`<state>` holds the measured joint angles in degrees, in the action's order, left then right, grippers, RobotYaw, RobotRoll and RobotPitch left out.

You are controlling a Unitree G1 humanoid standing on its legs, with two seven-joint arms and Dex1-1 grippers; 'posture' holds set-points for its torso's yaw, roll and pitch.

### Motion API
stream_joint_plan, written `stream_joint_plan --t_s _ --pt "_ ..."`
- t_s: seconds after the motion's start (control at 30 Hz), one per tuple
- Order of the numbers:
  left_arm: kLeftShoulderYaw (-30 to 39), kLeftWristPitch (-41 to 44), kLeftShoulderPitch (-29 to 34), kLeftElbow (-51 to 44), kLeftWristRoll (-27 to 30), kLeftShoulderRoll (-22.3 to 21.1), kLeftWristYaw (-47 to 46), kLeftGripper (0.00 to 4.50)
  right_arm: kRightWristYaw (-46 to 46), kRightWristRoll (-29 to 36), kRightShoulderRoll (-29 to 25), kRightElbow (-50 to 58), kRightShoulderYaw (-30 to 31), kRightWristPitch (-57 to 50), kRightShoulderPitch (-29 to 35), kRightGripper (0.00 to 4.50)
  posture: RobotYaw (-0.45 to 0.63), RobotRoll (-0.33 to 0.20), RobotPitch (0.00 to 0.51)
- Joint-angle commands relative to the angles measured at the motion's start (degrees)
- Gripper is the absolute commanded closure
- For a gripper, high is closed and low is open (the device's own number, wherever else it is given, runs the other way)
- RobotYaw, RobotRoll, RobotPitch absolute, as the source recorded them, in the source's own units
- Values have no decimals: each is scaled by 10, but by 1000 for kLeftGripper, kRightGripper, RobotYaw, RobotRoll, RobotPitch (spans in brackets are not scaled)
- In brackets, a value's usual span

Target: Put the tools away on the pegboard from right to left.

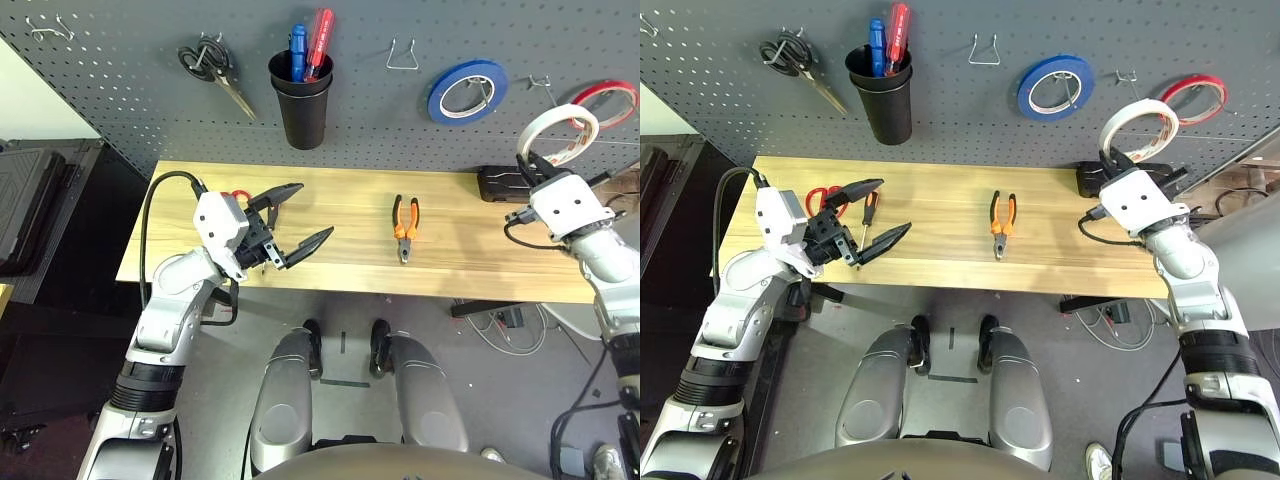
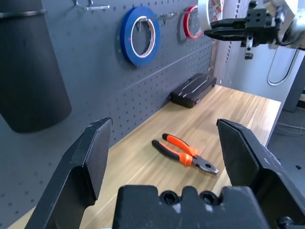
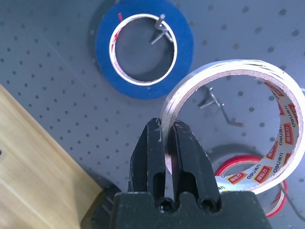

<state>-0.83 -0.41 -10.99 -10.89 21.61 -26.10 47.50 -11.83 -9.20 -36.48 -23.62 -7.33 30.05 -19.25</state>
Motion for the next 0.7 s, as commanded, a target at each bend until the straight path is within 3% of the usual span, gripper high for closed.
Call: stream_joint_plan --t_s 0.03,0.7 --pt "-3 9 3 -26 5 -1 -1 0 -5 4 -7 -31 1 17 -13 4473 99 0 215" --pt "-11 43 -21 -62 0 -2 -23 0 -43 1 23 -297 40 -50 -230 4473 120 0 211"
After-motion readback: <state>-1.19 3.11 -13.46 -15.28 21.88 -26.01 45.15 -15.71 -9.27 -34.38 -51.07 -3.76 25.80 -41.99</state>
